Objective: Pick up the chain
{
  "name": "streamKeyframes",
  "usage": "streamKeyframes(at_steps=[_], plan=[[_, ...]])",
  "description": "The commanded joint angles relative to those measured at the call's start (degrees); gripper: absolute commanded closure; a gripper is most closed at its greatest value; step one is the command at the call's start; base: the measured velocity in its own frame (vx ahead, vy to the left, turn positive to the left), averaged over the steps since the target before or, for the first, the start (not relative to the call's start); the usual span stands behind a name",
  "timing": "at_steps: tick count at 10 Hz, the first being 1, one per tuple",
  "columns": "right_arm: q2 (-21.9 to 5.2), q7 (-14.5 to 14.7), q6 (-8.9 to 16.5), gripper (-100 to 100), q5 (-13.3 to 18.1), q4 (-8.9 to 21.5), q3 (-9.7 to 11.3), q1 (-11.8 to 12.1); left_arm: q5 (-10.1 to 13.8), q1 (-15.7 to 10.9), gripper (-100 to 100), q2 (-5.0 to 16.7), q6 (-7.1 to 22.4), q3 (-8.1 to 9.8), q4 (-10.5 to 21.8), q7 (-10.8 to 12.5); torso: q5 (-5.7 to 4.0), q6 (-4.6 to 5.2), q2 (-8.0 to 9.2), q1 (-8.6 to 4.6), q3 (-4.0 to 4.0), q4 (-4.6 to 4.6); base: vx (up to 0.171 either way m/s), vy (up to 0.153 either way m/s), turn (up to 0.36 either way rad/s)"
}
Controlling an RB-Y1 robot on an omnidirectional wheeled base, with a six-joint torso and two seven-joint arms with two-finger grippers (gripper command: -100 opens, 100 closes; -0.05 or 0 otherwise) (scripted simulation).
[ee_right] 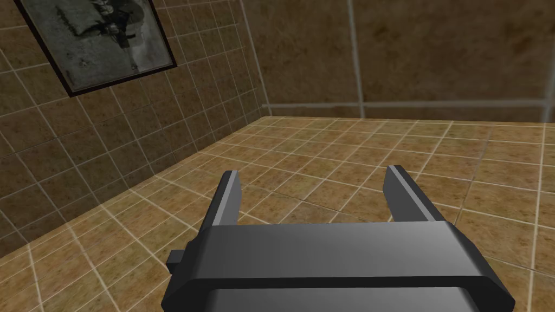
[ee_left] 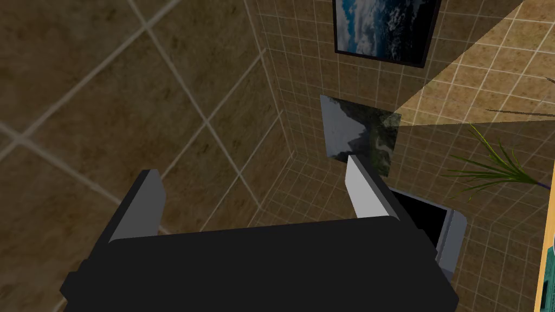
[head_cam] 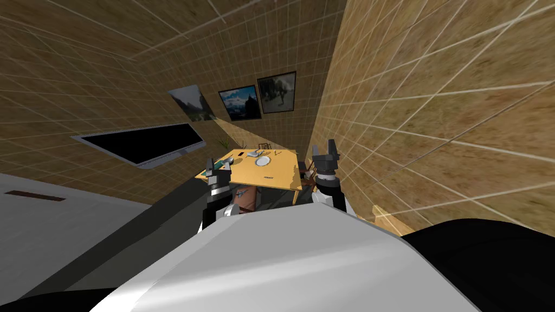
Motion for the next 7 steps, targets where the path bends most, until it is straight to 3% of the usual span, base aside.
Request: streamKeyframes(at_steps=[1,4,7], plan=[[0.0,0.0,0.0,0,0.0,0.0,0.0,0.0,-0.2,-0.4,-100,2.1,2.0,0.25,0.9,0.5,0.00,0.00,0.00,0.00,0.00,0.00,-0.007,-0.009,-0.195],[0.0,0.0,0.0,0,0.0,0.0,0.0,0.0,-0.7,-1.7,-100,4.5,6.2,0.91,3.0,1.7,0.00,0.02,0.04,-0.02,0.02,0.01,-0.014,-0.011,-0.182],[0.0,0.0,0.0,0,0.0,0.0,0.0,0.0,-1.0,-2.9,-100,5.6,10.2,1.56,5.0,2.8,-0.01,0.02,0.03,-0.03,0.02,0.01,-0.012,-0.009,-0.177]])
